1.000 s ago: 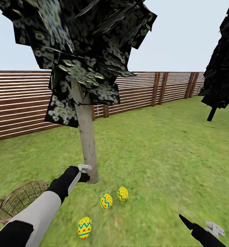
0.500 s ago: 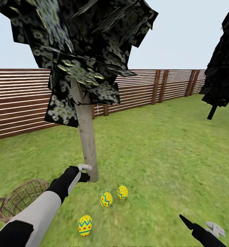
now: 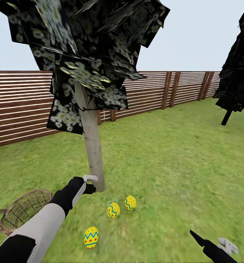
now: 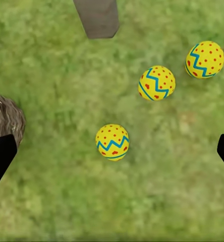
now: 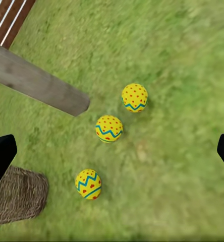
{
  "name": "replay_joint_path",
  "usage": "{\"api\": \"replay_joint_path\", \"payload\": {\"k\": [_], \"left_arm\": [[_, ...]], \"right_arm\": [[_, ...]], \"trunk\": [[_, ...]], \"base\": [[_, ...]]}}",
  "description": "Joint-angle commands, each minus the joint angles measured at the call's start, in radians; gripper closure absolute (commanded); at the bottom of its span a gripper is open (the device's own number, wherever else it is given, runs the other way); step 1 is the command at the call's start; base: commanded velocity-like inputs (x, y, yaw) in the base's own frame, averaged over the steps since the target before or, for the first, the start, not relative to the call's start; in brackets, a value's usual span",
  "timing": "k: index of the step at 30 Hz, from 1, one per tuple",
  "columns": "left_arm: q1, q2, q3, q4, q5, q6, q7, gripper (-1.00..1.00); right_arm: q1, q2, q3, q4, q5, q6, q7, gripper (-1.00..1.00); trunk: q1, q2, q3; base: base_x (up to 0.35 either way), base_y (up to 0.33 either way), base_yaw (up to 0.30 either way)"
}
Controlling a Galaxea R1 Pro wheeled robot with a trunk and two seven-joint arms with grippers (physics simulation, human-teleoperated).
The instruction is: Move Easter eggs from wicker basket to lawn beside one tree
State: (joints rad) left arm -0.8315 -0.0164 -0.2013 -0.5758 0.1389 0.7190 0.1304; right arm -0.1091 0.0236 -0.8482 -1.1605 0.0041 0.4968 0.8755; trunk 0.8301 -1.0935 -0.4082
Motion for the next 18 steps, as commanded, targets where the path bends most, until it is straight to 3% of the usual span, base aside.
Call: {"api": "replay_joint_path", "payload": {"k": [1, 11, 18], "left_arm": [[-0.001, 0.001, -0.004, -0.001, 0.011, 0.004, 0.009, -1.0], [0.011, 0.004, -0.004, -0.001, 0.012, 0.0, 0.012, -1.0], [0.029, 0.008, -0.003, 0.004, 0.013, -0.008, 0.011, -1.0]], "right_arm": [[-0.001, 0.001, 0.0, 0.0, 0.0, 0.008, 0.004, -1.0], [-0.001, 0.002, 0.018, 0.004, 0.003, 0.007, 0.003, -1.0], [-0.001, 0.011, 0.041, 0.016, 0.047, -0.001, 0.001, -1.0]], "trunk": [[-0.004, 0.006, 0.001], [-0.042, 0.076, 0.018], [-0.069, 0.125, 0.031]], "base": [[0.0, 0.0, 0.0], [0.0, 0.0, 0.0], [0.0, 0.0, 0.0]]}}
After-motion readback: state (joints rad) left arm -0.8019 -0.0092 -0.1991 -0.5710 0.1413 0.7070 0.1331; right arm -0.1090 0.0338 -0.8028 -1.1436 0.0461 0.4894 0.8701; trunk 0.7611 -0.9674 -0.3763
